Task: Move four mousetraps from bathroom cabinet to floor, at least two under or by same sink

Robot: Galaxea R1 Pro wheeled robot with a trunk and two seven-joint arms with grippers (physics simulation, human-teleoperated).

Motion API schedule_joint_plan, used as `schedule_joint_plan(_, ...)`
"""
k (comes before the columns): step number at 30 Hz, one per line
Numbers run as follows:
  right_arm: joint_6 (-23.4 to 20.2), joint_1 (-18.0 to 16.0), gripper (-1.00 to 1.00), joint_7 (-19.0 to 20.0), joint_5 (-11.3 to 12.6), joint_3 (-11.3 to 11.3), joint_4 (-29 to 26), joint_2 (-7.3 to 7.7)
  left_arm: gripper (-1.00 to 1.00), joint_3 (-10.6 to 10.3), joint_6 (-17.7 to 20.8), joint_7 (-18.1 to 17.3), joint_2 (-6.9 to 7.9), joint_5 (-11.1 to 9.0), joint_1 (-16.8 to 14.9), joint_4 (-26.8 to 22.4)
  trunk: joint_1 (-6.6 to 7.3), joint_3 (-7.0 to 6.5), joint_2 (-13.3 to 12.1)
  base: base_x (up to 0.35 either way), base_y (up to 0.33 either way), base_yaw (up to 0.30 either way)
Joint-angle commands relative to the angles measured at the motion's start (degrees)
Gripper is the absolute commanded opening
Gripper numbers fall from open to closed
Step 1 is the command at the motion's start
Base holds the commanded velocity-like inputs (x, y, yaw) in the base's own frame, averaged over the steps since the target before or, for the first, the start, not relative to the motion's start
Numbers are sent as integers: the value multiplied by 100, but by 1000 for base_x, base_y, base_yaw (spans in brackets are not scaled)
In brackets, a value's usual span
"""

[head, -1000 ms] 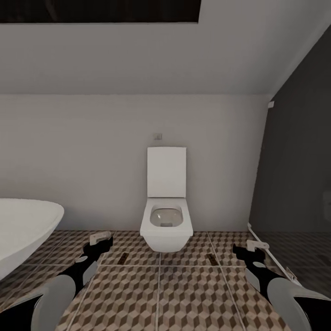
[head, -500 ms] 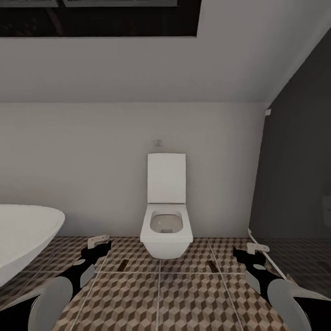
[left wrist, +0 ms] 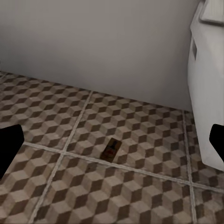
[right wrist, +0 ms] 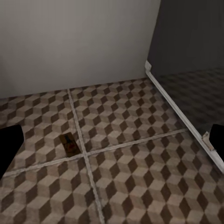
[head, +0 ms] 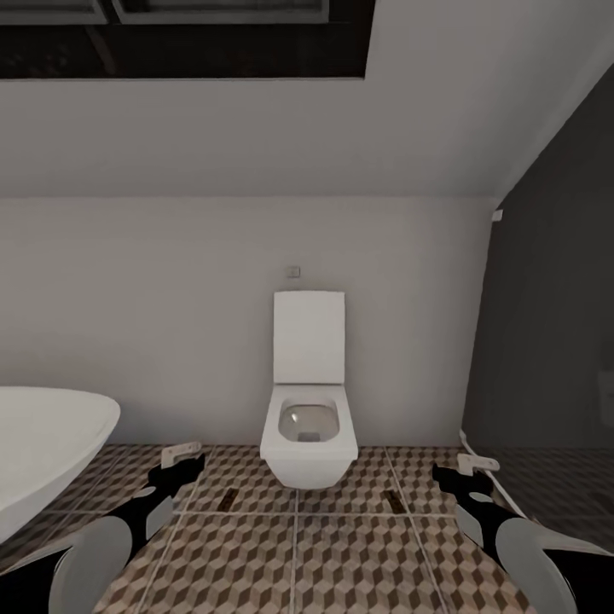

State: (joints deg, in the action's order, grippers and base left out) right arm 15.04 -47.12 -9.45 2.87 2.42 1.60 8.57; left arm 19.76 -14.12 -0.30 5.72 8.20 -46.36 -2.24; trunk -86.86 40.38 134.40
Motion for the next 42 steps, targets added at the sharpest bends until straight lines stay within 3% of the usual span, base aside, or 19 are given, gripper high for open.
schedule_joint_plan(1,39,-10,100,7,28,22,19,1,100,48,-22,-4,11,57,-5,16,24,-11,-38,0,0,0)
schedule_joint_plan(42,18,125,100,4,21,22,25,13,100,46,7,12,251,42,19,196,924,-748,-1683,0,0,0)
